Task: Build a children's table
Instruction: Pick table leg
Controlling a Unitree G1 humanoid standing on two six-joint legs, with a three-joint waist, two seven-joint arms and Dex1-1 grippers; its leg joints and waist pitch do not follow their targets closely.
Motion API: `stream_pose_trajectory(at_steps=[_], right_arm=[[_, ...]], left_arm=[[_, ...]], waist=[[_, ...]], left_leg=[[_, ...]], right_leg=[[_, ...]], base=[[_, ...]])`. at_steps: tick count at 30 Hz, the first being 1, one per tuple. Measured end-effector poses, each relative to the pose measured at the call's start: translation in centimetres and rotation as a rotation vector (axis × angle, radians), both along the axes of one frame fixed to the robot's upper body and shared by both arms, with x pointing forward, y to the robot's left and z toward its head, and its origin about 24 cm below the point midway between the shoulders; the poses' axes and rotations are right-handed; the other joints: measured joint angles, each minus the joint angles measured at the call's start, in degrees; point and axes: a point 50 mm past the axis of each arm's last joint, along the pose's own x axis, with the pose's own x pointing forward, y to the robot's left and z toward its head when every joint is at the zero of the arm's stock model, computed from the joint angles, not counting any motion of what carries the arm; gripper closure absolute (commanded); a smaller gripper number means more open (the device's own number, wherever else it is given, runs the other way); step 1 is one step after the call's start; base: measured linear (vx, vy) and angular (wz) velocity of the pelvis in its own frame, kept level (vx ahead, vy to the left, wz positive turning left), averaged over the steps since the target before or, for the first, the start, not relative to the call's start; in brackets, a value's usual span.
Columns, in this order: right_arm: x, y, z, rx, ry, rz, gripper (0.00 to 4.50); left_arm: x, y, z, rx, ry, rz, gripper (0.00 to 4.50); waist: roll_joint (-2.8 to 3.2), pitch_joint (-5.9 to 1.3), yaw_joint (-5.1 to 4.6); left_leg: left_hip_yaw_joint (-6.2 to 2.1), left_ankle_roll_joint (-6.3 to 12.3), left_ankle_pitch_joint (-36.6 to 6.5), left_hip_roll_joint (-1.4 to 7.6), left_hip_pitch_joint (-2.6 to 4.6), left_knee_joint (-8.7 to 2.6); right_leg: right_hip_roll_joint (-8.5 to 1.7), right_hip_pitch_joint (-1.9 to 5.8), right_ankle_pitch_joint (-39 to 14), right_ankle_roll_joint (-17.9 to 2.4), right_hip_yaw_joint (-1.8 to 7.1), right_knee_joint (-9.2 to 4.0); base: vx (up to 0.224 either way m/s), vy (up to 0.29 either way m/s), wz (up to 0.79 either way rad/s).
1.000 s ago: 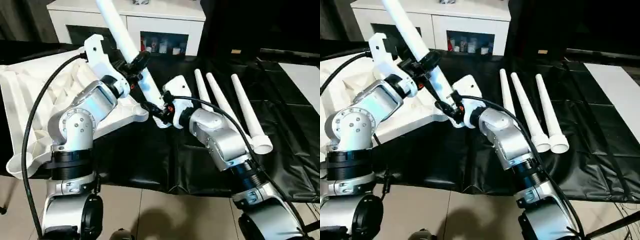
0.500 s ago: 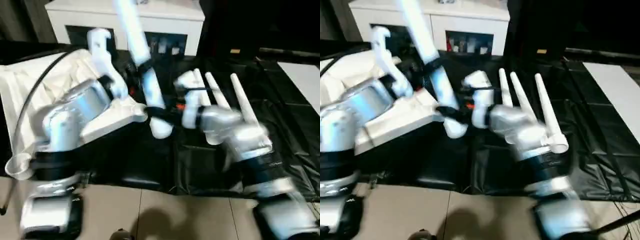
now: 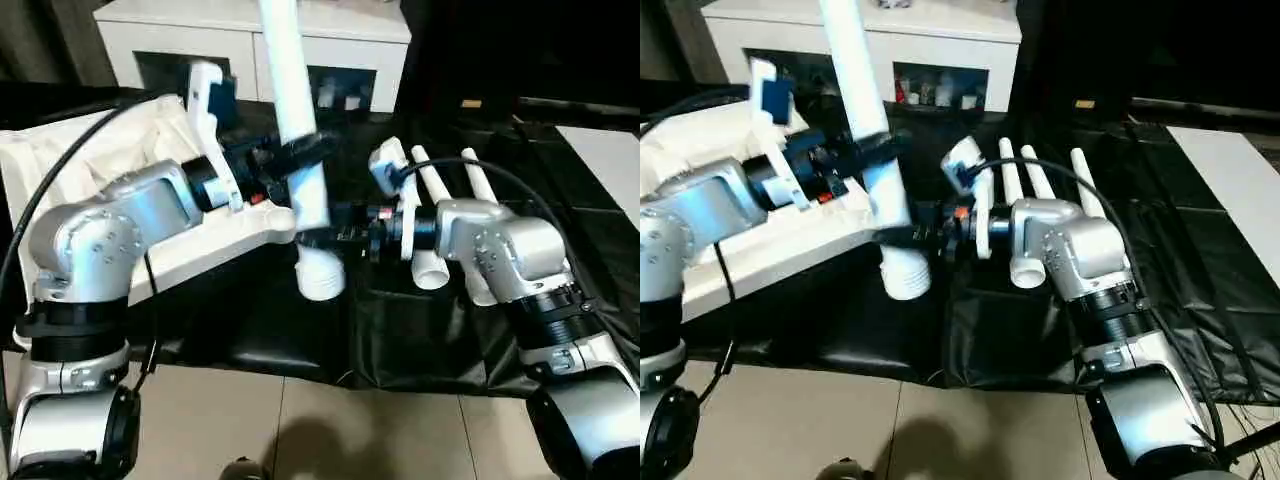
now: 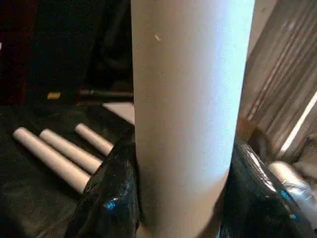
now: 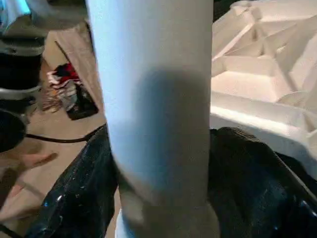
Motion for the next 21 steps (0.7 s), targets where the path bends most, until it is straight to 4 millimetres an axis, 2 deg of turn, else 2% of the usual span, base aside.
stream_pose_trajectory(at_steps=[4,5,14,21], right_arm=[[-0.25,0.13,0.03,0.015,0.025,0.030,1.33],[-0.34,0.19,0.10,0.019,0.031,0.040,1.51],[-0.69,0.38,0.32,0.032,0.061,0.075,2.11],[-0.84,0.56,0.61,0.034,0.046,0.083,2.20]], left_arm=[[-0.12,0.15,0.26,-0.078,0.012,-0.024,2.67],[-0.19,0.21,0.34,-0.093,0.014,-0.033,2.67],[-0.28,0.34,0.36,-0.102,0.024,-0.042,2.68],[-0.29,0.38,0.36,-0.101,0.026,-0.042,2.68]], waist=[[-0.01,-0.01,0.23],[-0.01,-0.01,0.25],[-0.02,-0.01,0.31],[-0.02,-0.01,0.31]], left_leg=[[0.02,0.00,0.0,0.00,-0.02,0.00],[0.02,0.00,0.0,0.00,-0.02,0.00],[0.00,0.00,0.0,0.00,-0.01,0.00],[0.00,0.00,0.0,0.00,-0.01,0.00]], right_leg=[[-0.01,0.00,0.0,0.0,0.00,-0.02],[-0.01,0.00,0.0,0.0,0.00,-0.02],[0.00,0.00,-0.2,0.3,0.00,-0.01],[0.00,0.00,-0.2,0.3,0.00,-0.01]], base=[[0.000,0.000,0.00],[0.000,0.000,0.00],[0.000,0.000,0.00],[0.000,0.000,0.00]])
